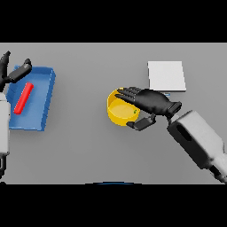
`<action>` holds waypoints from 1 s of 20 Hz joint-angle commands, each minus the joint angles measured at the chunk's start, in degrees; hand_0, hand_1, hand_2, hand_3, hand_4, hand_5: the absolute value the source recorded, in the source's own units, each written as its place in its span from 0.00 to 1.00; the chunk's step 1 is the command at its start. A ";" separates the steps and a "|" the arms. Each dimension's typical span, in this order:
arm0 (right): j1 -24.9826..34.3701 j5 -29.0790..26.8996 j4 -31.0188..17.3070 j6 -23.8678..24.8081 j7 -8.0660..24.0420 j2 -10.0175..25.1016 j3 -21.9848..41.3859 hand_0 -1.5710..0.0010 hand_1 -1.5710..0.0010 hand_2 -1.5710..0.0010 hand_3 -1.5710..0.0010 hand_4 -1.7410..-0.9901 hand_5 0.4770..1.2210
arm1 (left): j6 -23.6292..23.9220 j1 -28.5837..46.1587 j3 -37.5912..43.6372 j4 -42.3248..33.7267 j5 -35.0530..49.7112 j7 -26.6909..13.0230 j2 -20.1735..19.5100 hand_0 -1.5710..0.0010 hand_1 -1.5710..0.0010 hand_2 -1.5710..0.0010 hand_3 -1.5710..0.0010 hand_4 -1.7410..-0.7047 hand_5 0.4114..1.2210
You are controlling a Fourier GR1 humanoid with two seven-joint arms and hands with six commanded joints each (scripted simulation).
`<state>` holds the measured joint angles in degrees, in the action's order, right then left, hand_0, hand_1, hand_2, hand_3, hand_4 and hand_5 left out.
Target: Pick up the red beaker and tilt it to pour out 1 green nut into yellow bowl. Pick up the yellow bowl and place it on the metallic measuring scale.
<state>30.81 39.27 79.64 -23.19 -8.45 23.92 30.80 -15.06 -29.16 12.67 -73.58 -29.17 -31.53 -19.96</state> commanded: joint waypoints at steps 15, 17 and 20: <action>4.39 3.64 -10.27 -2.42 -4.78 -1.81 5.83 1.00 1.00 1.00 1.00 0.61 0.30 | -0.07 -0.11 -0.38 0.02 -0.05 0.68 0.35 1.00 1.00 1.00 1.00 0.92 0.39; 4.40 3.46 -10.40 -2.81 -5.25 -1.88 6.01 1.00 1.00 1.00 0.99 0.61 0.31 | 0.21 -0.09 -0.43 -0.81 -0.21 -0.19 0.61 1.00 1.00 1.00 1.00 0.91 0.39; 4.61 3.87 -12.19 -1.27 -6.13 -2.76 6.22 1.00 1.00 0.98 0.96 0.60 0.35 | -0.25 0.68 -0.26 -2.06 0.06 -0.12 0.23 1.00 1.00 1.00 1.00 0.92 0.39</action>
<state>35.43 43.14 67.44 -24.46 -14.57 21.19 37.01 -15.33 -28.44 12.40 -75.62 -29.10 -31.61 -19.72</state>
